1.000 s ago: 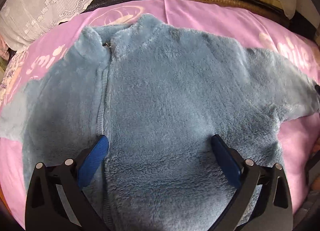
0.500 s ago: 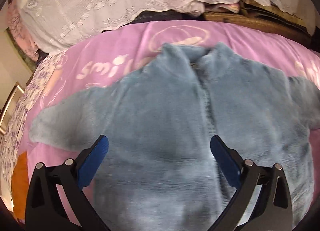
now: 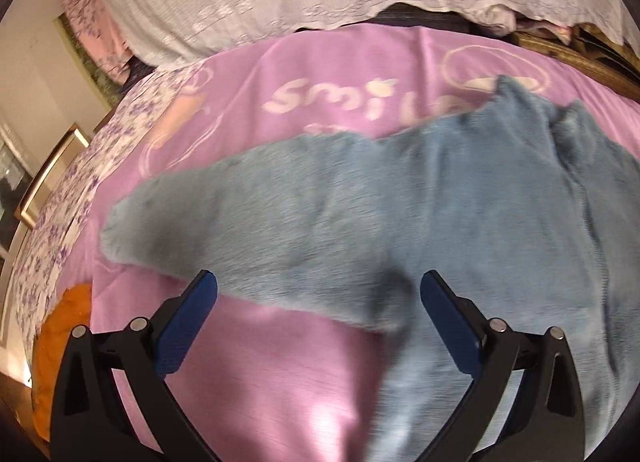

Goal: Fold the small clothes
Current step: 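Grasp the sleeve cuff with the right tool and lift it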

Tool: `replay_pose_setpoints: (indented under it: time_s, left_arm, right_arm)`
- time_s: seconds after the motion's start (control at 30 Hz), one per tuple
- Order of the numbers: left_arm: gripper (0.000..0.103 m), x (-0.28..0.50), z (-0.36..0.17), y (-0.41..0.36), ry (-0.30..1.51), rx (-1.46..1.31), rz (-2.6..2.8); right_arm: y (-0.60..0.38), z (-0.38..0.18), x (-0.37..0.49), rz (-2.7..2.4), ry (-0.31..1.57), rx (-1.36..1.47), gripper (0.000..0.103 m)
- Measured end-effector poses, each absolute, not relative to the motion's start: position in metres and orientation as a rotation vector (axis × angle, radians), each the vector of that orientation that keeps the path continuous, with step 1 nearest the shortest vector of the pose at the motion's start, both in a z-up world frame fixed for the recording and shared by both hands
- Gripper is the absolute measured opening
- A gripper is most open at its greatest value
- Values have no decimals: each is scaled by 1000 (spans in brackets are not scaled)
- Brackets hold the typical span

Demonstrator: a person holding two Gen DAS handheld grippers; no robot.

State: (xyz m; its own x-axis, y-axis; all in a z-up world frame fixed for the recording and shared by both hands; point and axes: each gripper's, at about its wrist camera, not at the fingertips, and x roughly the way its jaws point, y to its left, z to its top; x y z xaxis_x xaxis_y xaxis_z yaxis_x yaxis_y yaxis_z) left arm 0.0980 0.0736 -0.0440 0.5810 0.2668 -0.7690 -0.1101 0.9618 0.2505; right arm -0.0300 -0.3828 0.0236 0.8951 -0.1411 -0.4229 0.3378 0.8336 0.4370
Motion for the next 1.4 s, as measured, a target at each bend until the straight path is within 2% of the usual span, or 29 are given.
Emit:
replay_pose_setpoints:
  time_s: [0.17,0.5,0.83,1.03,1.4]
  left_arm:
    - [99,106,-63,110,974,8,197]
    - [99,108,-63,110,966,9,206]
    - [99,112,-62,112,976,-12,204]
    - [99,116,-62,115,980,-31,201]
    - [99,122,-61,122,989,-79,197]
  right_arm:
    - [-362,36,-19,-238,395,527,11]
    - [-293,66,1,-170,375,460,11]
    - [-219,66,26,-84,409,401,11]
    - [-174,54,41,-34,450,370,12]
    - [-102,-12,67,34,623,305,12]
